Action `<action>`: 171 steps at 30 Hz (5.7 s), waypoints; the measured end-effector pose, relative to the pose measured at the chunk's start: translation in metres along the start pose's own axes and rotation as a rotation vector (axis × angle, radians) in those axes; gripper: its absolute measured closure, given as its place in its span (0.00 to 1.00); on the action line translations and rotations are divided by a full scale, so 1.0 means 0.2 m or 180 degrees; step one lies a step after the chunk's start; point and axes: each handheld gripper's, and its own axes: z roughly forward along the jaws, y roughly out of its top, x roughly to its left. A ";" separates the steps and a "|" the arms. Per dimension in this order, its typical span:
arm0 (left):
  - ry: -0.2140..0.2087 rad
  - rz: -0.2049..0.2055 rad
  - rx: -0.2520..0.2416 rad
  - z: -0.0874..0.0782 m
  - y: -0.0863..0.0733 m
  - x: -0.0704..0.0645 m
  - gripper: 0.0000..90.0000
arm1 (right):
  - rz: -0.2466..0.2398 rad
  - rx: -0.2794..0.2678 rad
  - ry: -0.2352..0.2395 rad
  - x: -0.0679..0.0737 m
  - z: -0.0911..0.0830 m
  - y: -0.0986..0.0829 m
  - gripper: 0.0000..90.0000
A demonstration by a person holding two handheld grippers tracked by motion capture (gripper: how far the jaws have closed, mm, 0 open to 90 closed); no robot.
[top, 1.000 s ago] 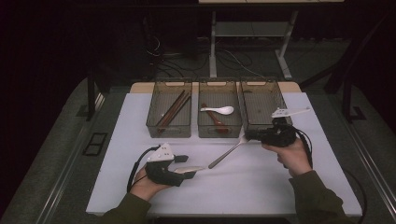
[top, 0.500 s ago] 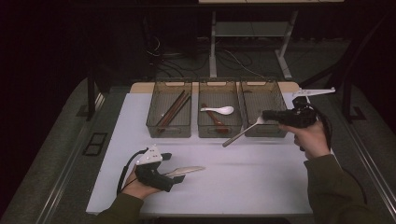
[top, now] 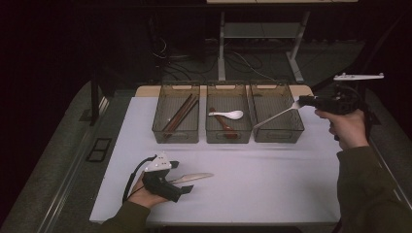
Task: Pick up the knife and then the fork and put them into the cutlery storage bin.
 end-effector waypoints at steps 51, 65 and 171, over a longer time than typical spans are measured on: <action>-0.0119 0.0026 0.0059 0.02 0.00 0.00 0.00 | 0.0082 0.0294 -0.0892 -0.30 0.39 -0.15 0.51; -0.0114 0.0027 0.0068 0.02 0.00 0.00 0.00 | 0.0137 0.0289 -0.0883 -0.30 0.27 -0.18 0.88; 0.0113 0.0272 0.0471 -0.12 0.01 0.04 0.89 | -0.0851 0.0513 0.0366 0.41 0.24 -0.83 0.22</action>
